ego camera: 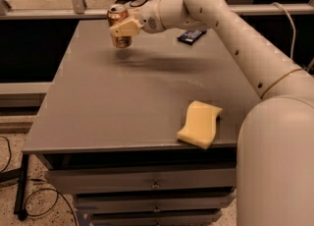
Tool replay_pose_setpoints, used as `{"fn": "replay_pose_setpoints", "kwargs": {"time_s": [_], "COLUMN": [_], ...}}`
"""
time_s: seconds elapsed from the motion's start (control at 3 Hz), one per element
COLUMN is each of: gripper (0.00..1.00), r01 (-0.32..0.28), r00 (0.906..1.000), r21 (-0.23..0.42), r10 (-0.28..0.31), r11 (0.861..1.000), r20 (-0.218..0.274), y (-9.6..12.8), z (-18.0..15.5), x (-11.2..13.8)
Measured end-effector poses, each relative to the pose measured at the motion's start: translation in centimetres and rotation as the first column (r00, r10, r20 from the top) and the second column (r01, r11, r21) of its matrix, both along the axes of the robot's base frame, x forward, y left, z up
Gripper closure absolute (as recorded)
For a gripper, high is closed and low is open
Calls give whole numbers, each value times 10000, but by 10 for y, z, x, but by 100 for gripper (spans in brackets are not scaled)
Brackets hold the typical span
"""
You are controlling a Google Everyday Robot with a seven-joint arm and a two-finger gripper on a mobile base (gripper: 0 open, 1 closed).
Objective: Knock orange can over
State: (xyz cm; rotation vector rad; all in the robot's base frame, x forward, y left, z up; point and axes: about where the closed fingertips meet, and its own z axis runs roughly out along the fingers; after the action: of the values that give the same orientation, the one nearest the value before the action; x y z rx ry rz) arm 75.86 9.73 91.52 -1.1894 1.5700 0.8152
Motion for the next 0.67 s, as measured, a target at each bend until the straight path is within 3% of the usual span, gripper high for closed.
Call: {"fn": "replay_pose_setpoints", "kwargs": {"time_s": [0.33,0.67], "gripper": [100,100], "r01": [-269,-709], "r00": [9963,9821], "r21": [-1601,-4367], "r10": [395,1393], "r11": [9867,8968], "r20": [762,1266], "y": [-19,-15], "z": [36,28], "x": [-9,-11]}}
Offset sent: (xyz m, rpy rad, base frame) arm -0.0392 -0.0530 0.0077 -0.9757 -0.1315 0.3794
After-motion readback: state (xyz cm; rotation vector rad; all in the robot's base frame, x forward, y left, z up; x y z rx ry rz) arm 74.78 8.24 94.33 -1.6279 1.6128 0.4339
